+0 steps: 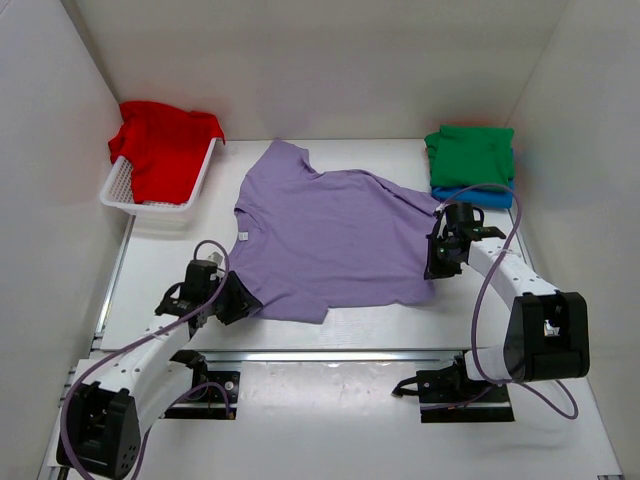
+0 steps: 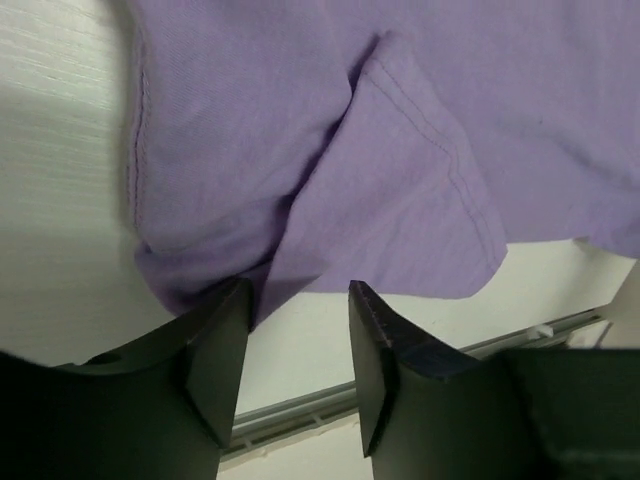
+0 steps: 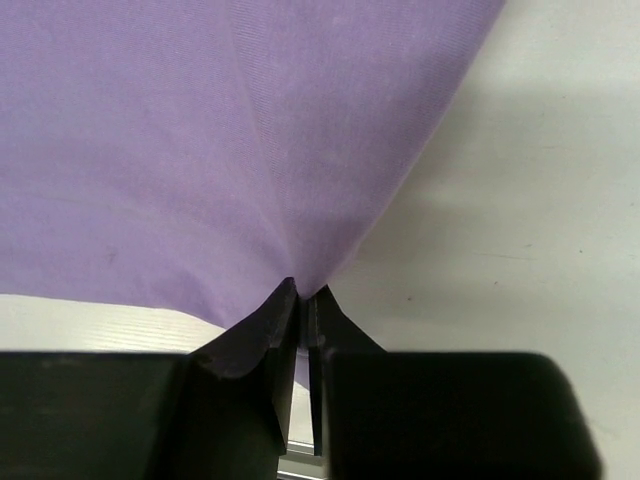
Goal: Fold and stack the t-shirts
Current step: Flatten out the tshirt
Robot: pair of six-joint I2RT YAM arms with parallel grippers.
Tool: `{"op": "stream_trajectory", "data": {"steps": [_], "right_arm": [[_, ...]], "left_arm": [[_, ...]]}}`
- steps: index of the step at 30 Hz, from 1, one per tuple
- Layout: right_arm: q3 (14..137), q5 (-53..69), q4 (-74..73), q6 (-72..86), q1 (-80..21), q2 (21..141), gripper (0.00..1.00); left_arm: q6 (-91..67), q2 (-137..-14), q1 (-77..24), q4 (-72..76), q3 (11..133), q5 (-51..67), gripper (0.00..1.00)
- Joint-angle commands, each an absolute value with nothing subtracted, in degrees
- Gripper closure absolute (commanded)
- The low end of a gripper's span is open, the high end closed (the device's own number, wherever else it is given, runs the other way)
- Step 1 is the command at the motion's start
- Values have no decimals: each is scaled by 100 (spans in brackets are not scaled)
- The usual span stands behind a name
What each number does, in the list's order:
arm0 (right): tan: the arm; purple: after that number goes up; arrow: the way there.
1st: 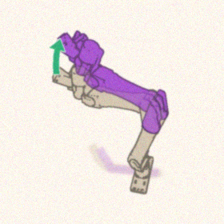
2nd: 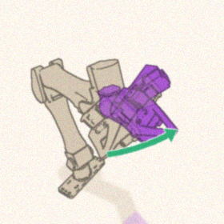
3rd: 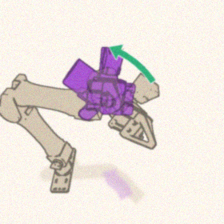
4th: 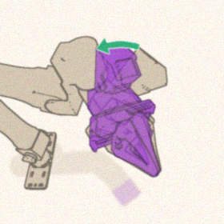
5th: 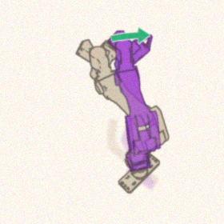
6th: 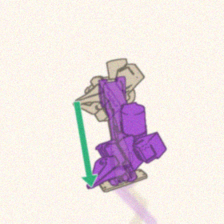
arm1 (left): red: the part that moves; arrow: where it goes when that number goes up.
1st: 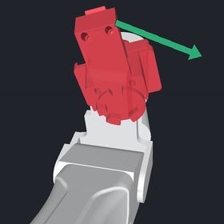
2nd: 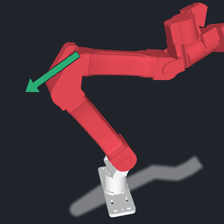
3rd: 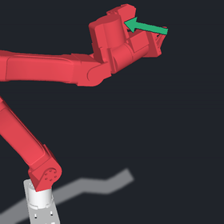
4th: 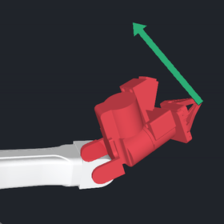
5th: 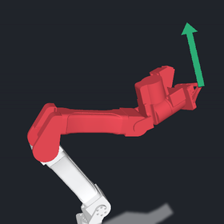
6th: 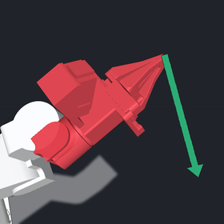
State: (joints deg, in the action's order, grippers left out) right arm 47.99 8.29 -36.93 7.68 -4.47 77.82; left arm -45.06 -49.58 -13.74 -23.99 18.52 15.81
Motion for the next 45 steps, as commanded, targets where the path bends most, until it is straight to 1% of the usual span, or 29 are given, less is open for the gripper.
{"op": "stream_trajectory", "data": {"steps": [1,2,4,5,6,7,8,10,12,13,16,20,23,25,28,29,30,31,32,35,37,39,41,43,44,45], "right_arm": [[4781,888,-3533,730,-422,7857,93],[4738,888,-3568,747,-439,7840,92],[4729,888,-3551,729,-422,7831,87],[4729,870,-3551,721,-404,7831,85],[4737,888,-3629,738,-378,7796,80],[4737,888,-3612,703,-334,7778,71],[4746,896,-3621,721,-290,7726,68],[4755,853,-3700,694,-115,7629,54],[4763,783,-3892,721,-9,7506,48],[4746,791,-3894,747,139,7428,47],[4571,835,-4043,791,377,7198,48],[4368,957,-4157,817,501,7365,48],[4157,1072,-4149,852,343,7549,50],[4210,819,-4236,1018,-121,7585,50],[4105,1274,-4096,1239,-325,7629,50],[4087,1309,-3948,1335,-377,7681,52],[4096,1310,-3964,1336,-369,7734,79],[4122,1231,-3964,1310,-447,7839,93],[4218,1204,-4007,1283,-509,7883,100],[4745,898,-4349,1100,-527,7814,100],[5306,721,-4517,958,-667,7446,100],[5667,991,-4544,809,-756,7252,100],[5835,1098,-4553,826,-913,7154,100],[5775,845,-4640,1054,-949,7119,99],[5600,774,-4649,1089,-819,7171,95],[5355,860,-4623,1090,-678,7224,83]], "left_arm": [[-4728,-4992,-1380,-1680,1802,1722,48],[-4746,-5001,-1423,-1618,1784,1731,56],[-4764,-5097,-1485,-1512,1819,1837,69],[-4755,-5106,-1529,-1529,1828,1924,88],[-4737,-5133,-1538,-1555,1854,1986,100],[-4729,-5072,-1547,-1617,1915,2030,100],[-4763,-4967,-1477,-1652,2020,2100,100],[-4755,-4669,-1354,-1862,2283,2110,100],[-4781,-4308,-1196,-2134,2731,1891,100],[-4781,-4246,-1161,-2301,2855,1837,100],[-4685,-4017,-1072,-2653,3233,1714,100],[-4711,-3667,-1124,-2873,3208,1776,100],[-4843,-3026,-1160,-3128,3207,1135,100],[-4860,-2648,-1160,-3304,3330,583,100],[-4799,-2478,-1300,-3454,3533,203,100],[-4755,-2487,-1318,-3445,3577,263,100],[-4781,-2505,-1301,-3376,3577,290,100],[-4790,-2496,-1283,-3375,3568,360,100],[-4807,-2496,-1248,-3340,3542,430,100],[-4816,-2461,-1275,-3305,3559,404,100],[-4764,-2461,-1292,-3331,3595,308,100],[-4755,-2452,-1301,-3331,3525,351,100],[-4790,-2417,-1283,-3296,3507,334,100],[-4790,-2391,-1222,-3322,3542,264,100],[-4755,-2373,-1248,-3348,3594,194,100],[-4711,-2382,-1283,-3427,3690,63,100]]}}
